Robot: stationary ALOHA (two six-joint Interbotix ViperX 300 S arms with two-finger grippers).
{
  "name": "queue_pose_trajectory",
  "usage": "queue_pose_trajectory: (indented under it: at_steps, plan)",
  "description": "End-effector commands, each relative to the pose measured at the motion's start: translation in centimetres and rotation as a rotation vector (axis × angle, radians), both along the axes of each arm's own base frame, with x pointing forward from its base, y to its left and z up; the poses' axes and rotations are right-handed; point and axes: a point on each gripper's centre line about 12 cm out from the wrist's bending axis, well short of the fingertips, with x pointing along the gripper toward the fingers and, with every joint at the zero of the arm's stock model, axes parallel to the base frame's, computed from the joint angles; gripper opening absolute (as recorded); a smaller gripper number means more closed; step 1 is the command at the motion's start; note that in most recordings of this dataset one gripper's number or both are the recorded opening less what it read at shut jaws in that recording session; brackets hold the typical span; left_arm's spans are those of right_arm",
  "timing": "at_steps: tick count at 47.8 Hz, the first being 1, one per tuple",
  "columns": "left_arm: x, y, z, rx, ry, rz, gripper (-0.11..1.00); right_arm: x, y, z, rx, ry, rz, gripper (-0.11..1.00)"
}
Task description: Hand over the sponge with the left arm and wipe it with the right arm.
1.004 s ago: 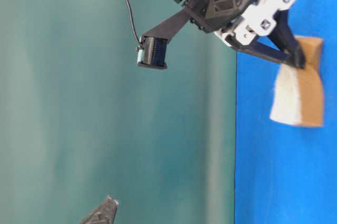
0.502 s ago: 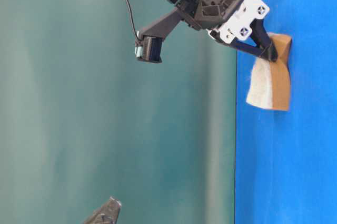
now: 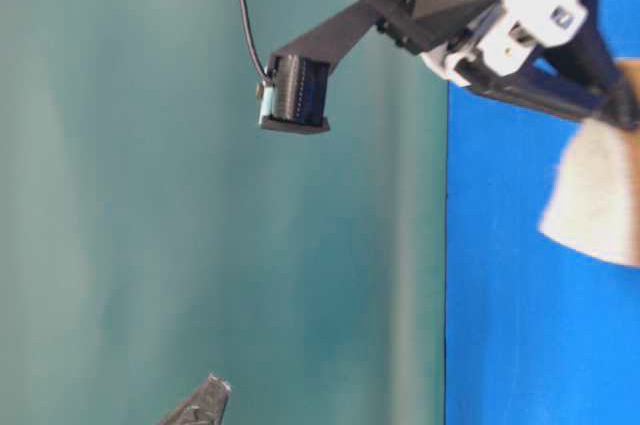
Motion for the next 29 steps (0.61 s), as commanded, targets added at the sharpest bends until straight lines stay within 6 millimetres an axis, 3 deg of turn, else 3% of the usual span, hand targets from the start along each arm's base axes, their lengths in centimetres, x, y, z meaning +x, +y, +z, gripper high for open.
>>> queue_pose_trajectory:
  at_steps: [1,8,15,22,29]
  plan:
    - [0.1,0.0,0.7,0.001,-0.025,0.0,0.9,0.6,1.8,1.7,0.017,-0.051,0.03,0.19]
    - [0.0,0.0,0.7,0.003,-0.026,-0.002,0.9,0.8,2.8,2.0,0.023,-0.058,0.05,0.19]
    - [0.1,0.0,0.7,0.003,-0.024,-0.002,0.9,0.8,2.0,1.9,0.005,-0.054,0.048,0.19]
    - [0.1,0.0,0.7,0.003,-0.026,-0.002,0.9,0.7,-1.4,1.8,-0.024,-0.031,-0.013,0.19]
    - [0.1,0.0,0.7,0.001,-0.025,-0.001,0.9,0.2,-6.6,1.8,-0.078,-0.014,-0.094,0.19]
